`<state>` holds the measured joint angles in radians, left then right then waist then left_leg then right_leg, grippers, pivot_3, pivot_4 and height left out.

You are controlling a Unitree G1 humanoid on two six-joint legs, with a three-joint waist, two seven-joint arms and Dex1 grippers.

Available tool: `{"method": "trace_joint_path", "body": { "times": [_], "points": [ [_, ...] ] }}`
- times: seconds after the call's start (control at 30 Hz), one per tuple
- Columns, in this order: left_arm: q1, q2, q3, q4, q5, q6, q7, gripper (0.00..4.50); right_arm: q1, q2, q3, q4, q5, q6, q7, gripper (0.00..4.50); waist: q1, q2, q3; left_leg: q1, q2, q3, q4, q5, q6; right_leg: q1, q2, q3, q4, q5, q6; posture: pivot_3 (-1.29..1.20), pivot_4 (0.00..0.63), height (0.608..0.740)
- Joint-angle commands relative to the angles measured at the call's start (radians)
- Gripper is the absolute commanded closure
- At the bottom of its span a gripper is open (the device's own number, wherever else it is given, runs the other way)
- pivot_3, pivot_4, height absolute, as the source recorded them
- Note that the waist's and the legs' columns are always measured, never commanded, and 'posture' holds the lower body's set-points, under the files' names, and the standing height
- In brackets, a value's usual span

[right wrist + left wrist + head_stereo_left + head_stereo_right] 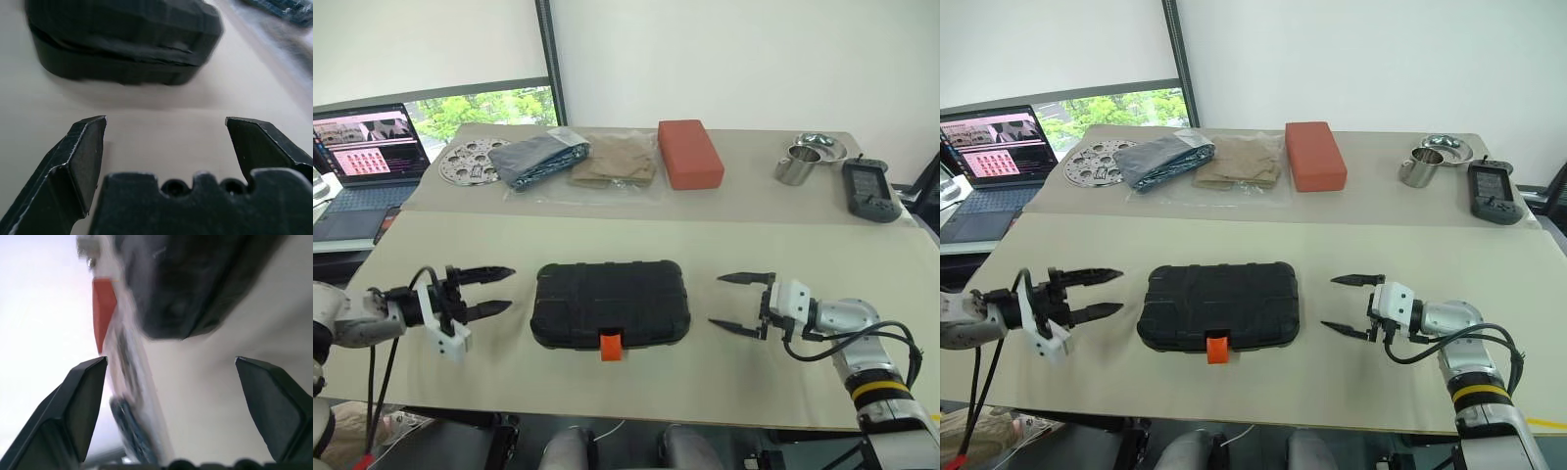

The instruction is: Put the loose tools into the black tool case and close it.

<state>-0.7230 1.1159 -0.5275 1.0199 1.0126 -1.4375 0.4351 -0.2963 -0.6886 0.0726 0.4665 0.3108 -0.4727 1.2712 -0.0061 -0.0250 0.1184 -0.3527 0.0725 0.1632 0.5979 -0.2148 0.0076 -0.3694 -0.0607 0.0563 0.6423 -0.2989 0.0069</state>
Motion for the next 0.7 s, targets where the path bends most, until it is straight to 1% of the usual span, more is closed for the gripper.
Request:
{"method": "trace_joint_path", "body": {
  "times": [0.03,0.07,0.1,0.13,0.17,0.2,0.23,0.27,0.3,0.4,0.47,0.5,0.6,0.63,0.7],
  "points": [
    [-0.108,-0.115,0.033,0.397,-0.203,-0.161,-0.320,0.05,0.068,-0.068,-0.008,-0.213,0.106,0.276,0.047,0.00,0.004,0.001,-0.001,0.000,-0.001,0.001,0.001,0.000,0.000,0.000,0.000,-0.001,0.000,0.000,0.000,0.00,0.150,0.740],
    [-0.145,-0.152,0.091,0.522,-0.213,-0.174,-0.438,0.05,0.089,-0.084,-0.007,-0.252,0.119,0.330,0.060,0.00,0.002,0.001,-0.001,-0.001,-0.001,0.001,0.002,0.000,0.000,0.000,0.000,-0.001,-0.001,0.000,0.000,0.00,0.150,0.740],
    [-0.209,-0.187,0.267,0.721,-0.219,-0.129,-0.665,0.05,0.111,-0.104,-0.004,-0.292,0.133,0.386,0.074,0.00,0.000,0.000,-0.001,-0.001,-0.001,0.000,0.002,0.000,0.000,0.000,0.000,-0.001,-0.001,0.000,0.000,0.00,0.150,0.740],
    [-0.276,-0.206,0.453,0.897,-0.256,-0.021,-0.959,0.05,0.136,-0.125,-0.002,-0.343,0.149,0.453,0.080,0.00,-0.001,-0.001,-0.001,-0.002,-0.002,0.000,0.003,0.000,0.000,0.000,0.000,-0.001,-0.001,0.000,0.000,0.00,0.150,0.740],
    [-0.322,-0.214,0.589,1.012,-0.289,0.066,-1.177,0.05,0.152,-0.139,-0.001,-0.379,0.159,0.500,0.082,0.00,-0.007,-0.002,-0.002,-0.004,-0.003,-0.001,0.004,0.000,0.000,-0.002,0.001,-0.003,-0.001,0.000,0.000,0.00,0.150,0.740],
    [-0.341,-0.211,0.718,1.064,-0.358,0.212,-1.409,0.05,0.169,-0.154,0.004,-0.422,0.167,0.553,0.086,0.00,-0.011,-0.002,-0.005,-0.014,-0.003,-0.004,0.010,-0.001,0.001,-0.008,0.002,-0.012,0.000,0.000,0.000,0.00,0.150,0.740],
    [-0.346,-0.204,0.790,1.075,-0.408,0.309,-1.550,0.05,0.179,-0.162,0.007,-0.450,0.170,0.587,0.088,0.00,-0.014,0.000,-0.007,-0.021,-0.003,-0.005,0.011,-0.001,0.001,-0.016,0.002,-0.015,0.000,0.001,-0.001,0.00,0.150,0.740],
    [-0.346,-0.194,0.843,1.075,-0.453,0.441,-1.691,0.05,0.190,-0.172,0.012,-0.476,0.168,0.616,0.090,0.00,-0.018,0.003,-0.008,-0.023,-0.004,-0.006,0.012,-0.001,0.001,-0.017,0.002,-0.016,0.002,0.001,-0.001,0.00,0.150,0.740],
    [-0.348,-0.186,0.877,1.075,-0.483,0.533,-1.790,0.05,0.198,-0.177,0.014,-0.495,0.165,0.638,0.090,0.00,-0.022,0.003,-0.009,-0.023,-0.004,-0.009,0.012,-0.001,0.001,-0.017,0.002,-0.018,0.003,0.001,0.000,0.00,0.150,0.740],
    [-0.332,-0.172,0.889,1.057,-0.518,0.695,-1.968,0.05,0.219,-0.180,0.031,-0.566,0.168,0.708,0.083,0.00,-0.030,0.003,-0.009,-0.025,-0.003,-0.018,0.011,0.000,0.000,-0.018,0.004,-0.025,0.005,0.000,-0.003,0.00,0.150,0.740],
    [-0.329,-0.181,0.894,1.062,-0.516,0.776,-2.035,0.05,0.217,-0.158,0.039,-0.608,0.187,0.762,0.065,0.00,-0.033,0.003,-0.009,-0.025,-0.002,-0.022,0.011,0.000,0.000,-0.018,0.006,-0.028,0.007,-0.001,-0.004,0.00,0.150,0.740],
    [-0.331,-0.188,0.898,1.069,-0.506,0.795,-2.047,0.00,0.215,-0.145,0.043,-0.622,0.191,0.785,0.054,0.40,-0.034,0.003,-0.009,-0.025,-0.002,-0.025,0.011,0.000,0.000,-0.018,0.007,-0.029,0.007,-0.001,-0.004,0.00,0.150,0.740],
    [-0.335,-0.218,0.958,1.075,-0.447,0.877,-2.050,0.00,0.207,-0.106,0.066,-0.646,0.174,0.810,0.036,1.26,-0.032,0.004,-0.010,-0.025,-0.002,-0.027,0.013,0.000,0.000,-0.017,0.007,-0.030,0.007,-0.001,-0.004,0.00,0.150,0.740],
    [-0.336,-0.226,0.979,1.075,-0.427,0.898,-2.050,0.00,0.201,-0.092,0.070,-0.653,0.172,0.819,0.026,1.66,-0.031,0.004,-0.010,-0.025,-0.002,-0.027,0.013,0.000,0.000,-0.017,0.006,-0.030,0.007,-0.001,-0.004,0.00,0.150,0.740],
    [-0.331,-0.240,1.021,1.075,-0.376,0.923,-2.050,0.00,0.182,-0.059,0.083,-0.659,0.163,0.835,0.002,2.30,-0.029,0.005,-0.010,-0.026,-0.003,-0.027,0.014,0.000,0.000,-0.016,0.005,-0.030,0.007,-0.001,-0.004,0.00,0.150,0.740]
  ]
}}
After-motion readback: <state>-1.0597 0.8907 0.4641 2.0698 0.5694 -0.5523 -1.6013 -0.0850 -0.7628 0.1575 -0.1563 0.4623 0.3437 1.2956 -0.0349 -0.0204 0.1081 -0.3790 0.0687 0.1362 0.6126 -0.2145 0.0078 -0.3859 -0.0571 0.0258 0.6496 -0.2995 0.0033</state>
